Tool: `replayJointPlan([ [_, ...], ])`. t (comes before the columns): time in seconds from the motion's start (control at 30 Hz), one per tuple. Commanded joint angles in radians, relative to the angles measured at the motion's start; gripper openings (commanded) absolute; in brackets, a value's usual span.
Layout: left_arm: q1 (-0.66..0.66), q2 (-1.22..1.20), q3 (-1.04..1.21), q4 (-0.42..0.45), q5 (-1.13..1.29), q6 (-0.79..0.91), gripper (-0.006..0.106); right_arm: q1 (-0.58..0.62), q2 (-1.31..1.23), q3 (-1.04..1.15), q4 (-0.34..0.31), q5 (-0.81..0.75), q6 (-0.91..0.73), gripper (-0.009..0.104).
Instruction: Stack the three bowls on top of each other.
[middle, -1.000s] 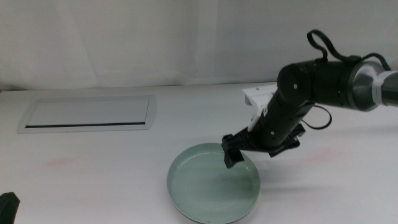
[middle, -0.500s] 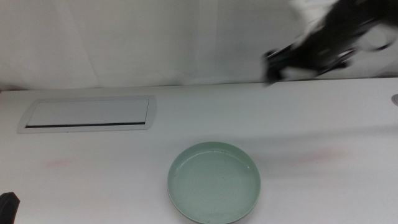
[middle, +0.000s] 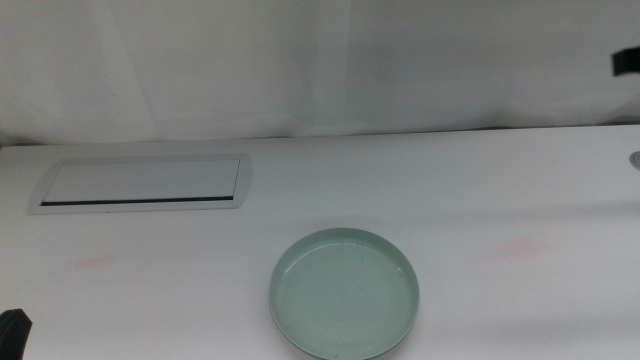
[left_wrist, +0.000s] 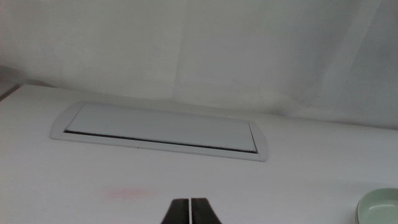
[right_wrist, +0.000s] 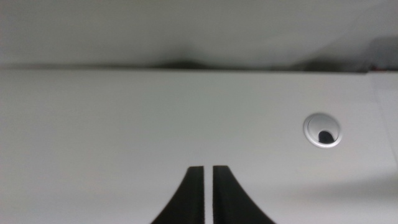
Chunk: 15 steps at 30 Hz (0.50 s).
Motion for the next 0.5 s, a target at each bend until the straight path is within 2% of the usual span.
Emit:
replayJointPlan([
  [0.0, 0.002, -0.004, -0.006, -0.004, -0.007, -0.006, -0.003, -0.007, -0.123, 0.112, -0.001, -0.106, 0.008, -0.003],
  [0.23, 0.002, -0.004, -0.006, -0.004, -0.007, -0.006, -0.003, -0.007, -0.552, 0.435, 0.026, -0.330, 0.008, -0.003],
  [0.4, 0.002, -0.004, -0.006, -0.004, -0.007, -0.006, -0.003, -0.007, -0.867, 0.618, 0.036, -0.401, 0.008, -0.003],
  [0.47, 0.002, -0.004, -0.006, -0.004, -0.007, -0.006, -0.003, -0.007, -0.990, 0.676, 0.067, -0.410, 0.008, -0.003],
])
